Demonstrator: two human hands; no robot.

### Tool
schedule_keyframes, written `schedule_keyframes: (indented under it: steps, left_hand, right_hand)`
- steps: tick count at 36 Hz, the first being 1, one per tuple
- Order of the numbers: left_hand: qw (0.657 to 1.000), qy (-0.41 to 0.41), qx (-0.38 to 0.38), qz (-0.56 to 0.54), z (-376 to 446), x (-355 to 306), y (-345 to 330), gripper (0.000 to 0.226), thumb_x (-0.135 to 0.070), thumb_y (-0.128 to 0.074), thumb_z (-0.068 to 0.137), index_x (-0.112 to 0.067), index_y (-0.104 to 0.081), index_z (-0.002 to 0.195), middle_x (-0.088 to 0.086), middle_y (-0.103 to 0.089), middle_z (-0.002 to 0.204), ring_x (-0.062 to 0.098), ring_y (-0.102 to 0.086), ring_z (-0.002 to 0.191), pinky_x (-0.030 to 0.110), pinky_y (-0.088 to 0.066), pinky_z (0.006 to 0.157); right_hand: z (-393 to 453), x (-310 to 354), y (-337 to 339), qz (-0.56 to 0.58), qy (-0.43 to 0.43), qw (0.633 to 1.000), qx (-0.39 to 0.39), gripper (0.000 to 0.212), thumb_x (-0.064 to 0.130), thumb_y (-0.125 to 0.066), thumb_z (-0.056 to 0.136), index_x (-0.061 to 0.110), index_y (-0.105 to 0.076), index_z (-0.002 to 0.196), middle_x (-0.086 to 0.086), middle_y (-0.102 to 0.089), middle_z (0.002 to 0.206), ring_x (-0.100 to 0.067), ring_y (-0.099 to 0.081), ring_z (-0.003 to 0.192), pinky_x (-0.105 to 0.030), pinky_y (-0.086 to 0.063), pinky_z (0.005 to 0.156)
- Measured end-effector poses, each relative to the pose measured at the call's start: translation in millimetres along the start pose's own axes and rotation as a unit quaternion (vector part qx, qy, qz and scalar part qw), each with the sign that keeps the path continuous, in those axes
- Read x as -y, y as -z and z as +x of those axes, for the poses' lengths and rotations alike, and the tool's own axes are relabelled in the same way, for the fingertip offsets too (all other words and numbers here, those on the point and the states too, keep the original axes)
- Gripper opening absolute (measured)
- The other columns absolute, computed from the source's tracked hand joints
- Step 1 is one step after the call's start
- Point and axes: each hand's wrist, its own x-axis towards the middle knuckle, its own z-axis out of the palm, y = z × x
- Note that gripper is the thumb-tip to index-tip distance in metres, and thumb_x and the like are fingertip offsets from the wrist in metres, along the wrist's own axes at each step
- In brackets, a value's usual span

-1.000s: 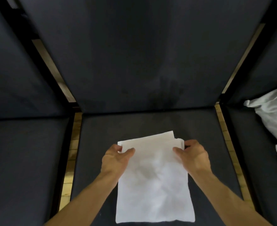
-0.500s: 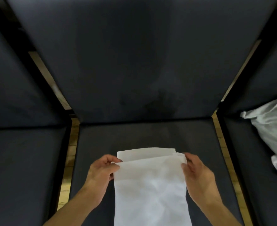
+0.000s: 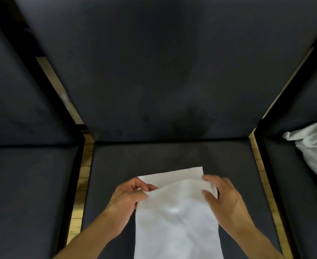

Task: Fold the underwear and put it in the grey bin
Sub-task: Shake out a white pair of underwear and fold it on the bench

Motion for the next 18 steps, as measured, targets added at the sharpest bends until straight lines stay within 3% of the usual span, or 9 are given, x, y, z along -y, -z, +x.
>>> schedule_keyframes:
  steps: [3, 7, 10, 12, 14, 18]
  left_hand:
    - [1.000, 0.003, 0.000, 0.007, 1, 0, 0, 0.024, 0.019, -0.044, 0.081, -0.001, -0.054, 0.072, 0.011, -0.073, 0.094, 0.032, -0.068, 0.090, 0.043, -0.054, 0.083]
    - [1.000, 0.002, 0.008, 0.000, -3, 0, 1, 0.030, 0.021, -0.042, 0.078, -0.003, -0.053, 0.066, 0.017, -0.071, 0.092, 0.034, -0.067, 0.089, 0.040, -0.051, 0.076]
    - [1.000, -0.011, 0.014, -0.025, -8, 2, 3, 0.030, 0.025, -0.037, 0.075, 0.000, -0.051, 0.065, 0.021, -0.068, 0.078, 0.033, -0.069, 0.082, 0.036, -0.049, 0.073]
    - [0.999, -0.015, 0.018, -0.028, -10, 5, 4, 0.027, 0.023, -0.041, 0.071, 0.000, -0.051, 0.063, 0.022, -0.063, 0.069, 0.034, -0.069, 0.077, 0.035, -0.048, 0.074]
    - [0.999, -0.012, 0.029, -0.026, -13, 7, 4, 0.014, 0.012, -0.049, 0.059, -0.001, -0.052, 0.061, 0.021, -0.060, 0.066, 0.032, -0.067, 0.073, 0.036, -0.048, 0.074]
    - [0.999, -0.009, 0.046, -0.023, -13, 7, 1, 0.014, 0.007, -0.049, 0.054, -0.003, -0.054, 0.062, 0.020, -0.061, 0.069, 0.030, -0.065, 0.075, 0.036, -0.050, 0.073]
  right_hand:
    - [4, -1, 2, -0.030, 0.018, 0.998, -0.052, 0.013, 0.019, -0.060, 0.091, 0.019, -0.065, 0.103, 0.001, -0.058, 0.115, -0.014, -0.059, 0.096, -0.027, -0.053, 0.084]
    - [-1, -2, 6, -0.017, 0.051, 0.997, -0.053, 0.013, 0.015, -0.055, 0.092, 0.027, -0.052, 0.095, 0.005, -0.055, 0.117, -0.014, -0.057, 0.097, -0.031, -0.052, 0.084]
    - [-13, -8, 8, 0.005, 0.057, 0.998, 0.010, 0.030, 0.010, -0.050, 0.093, 0.035, -0.035, 0.084, 0.007, -0.059, 0.104, 0.000, -0.049, 0.063, -0.015, -0.040, 0.056]
    - [-22, -11, 10, 0.020, 0.051, 0.998, 0.037, 0.030, 0.007, -0.050, 0.092, 0.031, -0.035, 0.081, 0.004, -0.063, 0.083, -0.005, -0.046, 0.048, -0.017, -0.034, 0.047]
    - [-27, -12, 11, 0.019, 0.044, 0.997, 0.054, 0.027, 0.008, -0.053, 0.089, 0.029, -0.037, 0.081, 0.006, -0.059, 0.074, -0.008, -0.051, 0.056, -0.016, -0.037, 0.050]
    - [-26, -11, 7, -0.011, 0.053, 0.997, 0.062, 0.037, 0.008, -0.055, 0.086, 0.038, -0.038, 0.101, 0.014, -0.050, 0.102, -0.007, -0.053, 0.090, -0.014, -0.046, 0.074]
